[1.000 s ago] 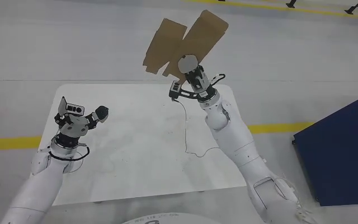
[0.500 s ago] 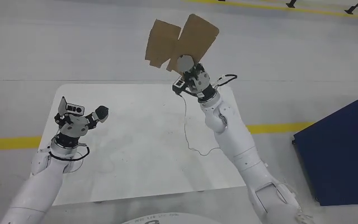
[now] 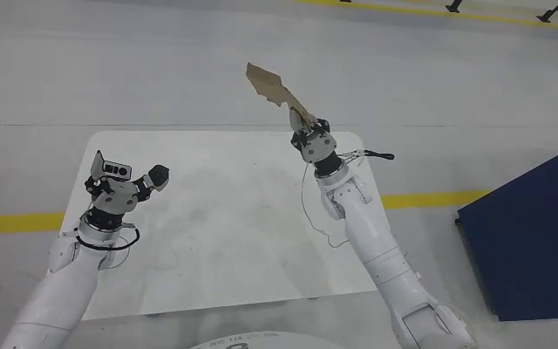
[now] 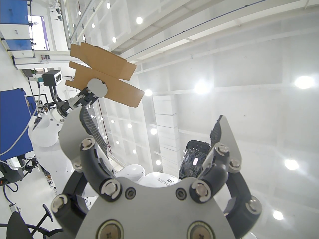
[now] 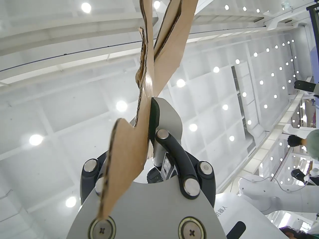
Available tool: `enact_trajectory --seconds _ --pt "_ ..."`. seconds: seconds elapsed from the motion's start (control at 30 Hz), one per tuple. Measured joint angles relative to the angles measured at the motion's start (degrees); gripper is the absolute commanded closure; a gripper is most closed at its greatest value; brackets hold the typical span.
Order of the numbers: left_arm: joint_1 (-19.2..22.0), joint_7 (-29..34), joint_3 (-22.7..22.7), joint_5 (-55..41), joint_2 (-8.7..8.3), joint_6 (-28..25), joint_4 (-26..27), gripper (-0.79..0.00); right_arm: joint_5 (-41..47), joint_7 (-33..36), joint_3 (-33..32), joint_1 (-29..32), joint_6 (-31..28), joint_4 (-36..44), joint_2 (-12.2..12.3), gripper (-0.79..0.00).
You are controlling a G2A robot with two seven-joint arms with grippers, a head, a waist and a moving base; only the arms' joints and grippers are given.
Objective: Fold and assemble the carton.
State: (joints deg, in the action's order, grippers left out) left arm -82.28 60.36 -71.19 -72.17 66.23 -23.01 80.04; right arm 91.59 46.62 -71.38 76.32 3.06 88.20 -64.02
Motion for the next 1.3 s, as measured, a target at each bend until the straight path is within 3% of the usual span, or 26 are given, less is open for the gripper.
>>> enact_trajectory --seconds 0.13,0.37,0.5,0.93,1.0,1.1,1.3 --pt "0.0 0.0 0.0 0.0 0.0 0.0 0.0 -0.785 -6.34 -3.12 1.63 -1.15 -0.4 2.98 0.35 0.0" --pt "0.0 0.0 0.0 0.0 0.0 0.0 0.0 -0.785 -48.99 -15.35 7.83 0.13 -21.56 4.95 -0.23 0.0" --pt "0.0 0.0 0.0 0.0 0.0 0.0 0.0 -0.785 -62.72 -24.49 9.21 1.51 -27.25 5.71 -0.92 0.0" --pt "-0.08 -0.37 -0.16 0.48 -0.01 -0.48 0.35 -0.785 -65.81 -27.09 8.48 1.52 -26.96 6.37 -0.78 0.0" --pt "-0.62 -1.41 -0.44 2.91 0.03 -2.83 1.63 -0.785 -71.9 -29.8 8.32 3.1 -29.13 8.17 -0.59 0.0" --pt "-1.12 -2.95 -1.47 6.68 0.29 -8.99 2.61 -0.785 -86.38 -28.19 6.04 7.21 -31.66 10.14 0.25 0.0" --pt "1.56 -7.76 0.06 22.48 1.13 -22.26 0.81 -0.785 -105.44 -33.01 2.18 14.58 -22.13 16.52 1.23 0.0"
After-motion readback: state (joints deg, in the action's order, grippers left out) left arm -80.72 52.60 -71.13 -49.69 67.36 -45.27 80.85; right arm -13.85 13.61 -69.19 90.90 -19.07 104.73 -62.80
